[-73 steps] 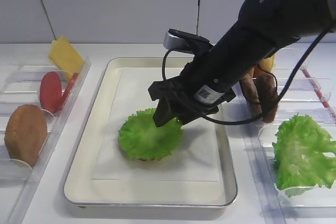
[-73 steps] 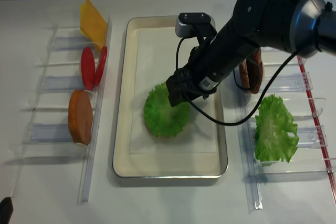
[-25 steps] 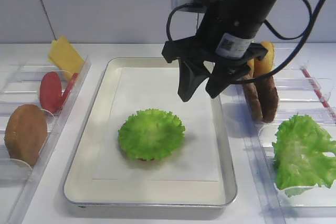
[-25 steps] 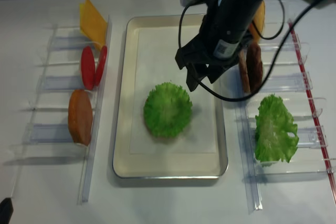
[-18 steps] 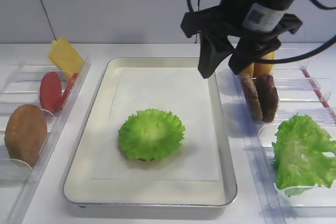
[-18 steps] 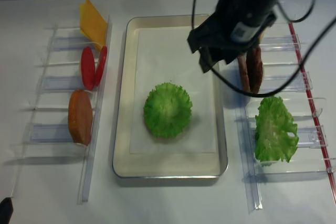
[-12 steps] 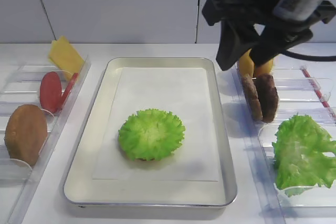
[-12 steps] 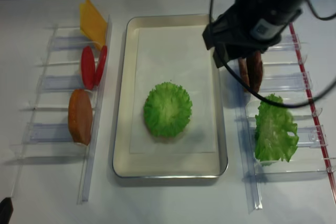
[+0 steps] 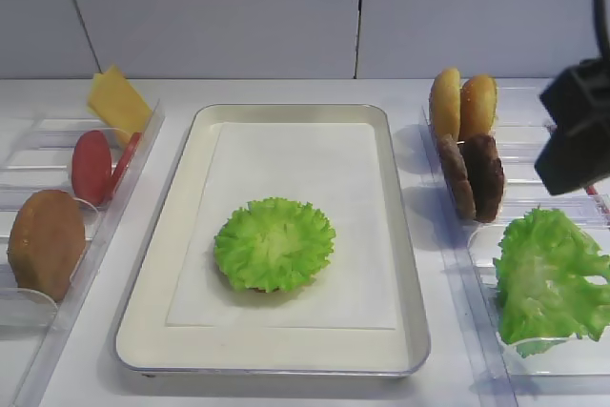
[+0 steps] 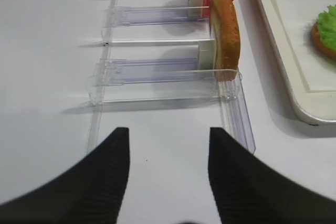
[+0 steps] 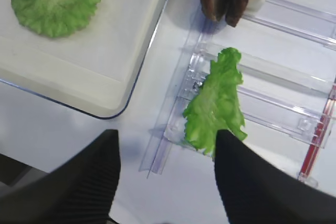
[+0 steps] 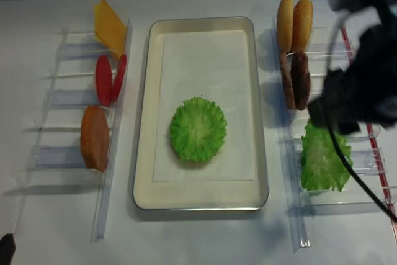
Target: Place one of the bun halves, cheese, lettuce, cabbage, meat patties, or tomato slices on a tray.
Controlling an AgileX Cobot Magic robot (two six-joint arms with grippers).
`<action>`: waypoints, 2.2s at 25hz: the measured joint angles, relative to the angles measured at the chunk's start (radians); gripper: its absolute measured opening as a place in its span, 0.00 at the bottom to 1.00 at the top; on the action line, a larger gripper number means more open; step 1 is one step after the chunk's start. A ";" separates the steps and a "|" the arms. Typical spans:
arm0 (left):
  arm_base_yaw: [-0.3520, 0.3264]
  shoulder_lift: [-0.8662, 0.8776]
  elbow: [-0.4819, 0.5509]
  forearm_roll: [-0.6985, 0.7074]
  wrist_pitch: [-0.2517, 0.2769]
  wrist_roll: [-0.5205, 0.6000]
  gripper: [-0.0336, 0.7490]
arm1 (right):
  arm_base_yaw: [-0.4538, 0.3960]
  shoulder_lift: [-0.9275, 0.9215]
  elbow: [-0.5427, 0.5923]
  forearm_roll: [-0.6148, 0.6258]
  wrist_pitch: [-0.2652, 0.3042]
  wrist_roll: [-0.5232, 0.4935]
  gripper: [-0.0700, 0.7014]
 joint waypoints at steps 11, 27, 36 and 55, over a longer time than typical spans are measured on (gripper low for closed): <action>0.000 0.000 0.000 0.000 0.000 0.000 0.45 | -0.054 -0.247 0.084 -0.010 0.006 -0.022 0.64; 0.000 0.000 0.000 0.000 0.000 0.000 0.45 | -0.289 -0.657 0.352 0.011 -0.032 -0.099 0.54; 0.000 0.000 0.000 0.000 0.000 0.000 0.45 | -0.289 -0.816 0.524 0.013 -0.102 -0.212 0.52; 0.000 0.000 0.000 0.000 0.000 0.000 0.45 | -0.301 -1.068 0.573 -0.050 -0.141 -0.285 0.52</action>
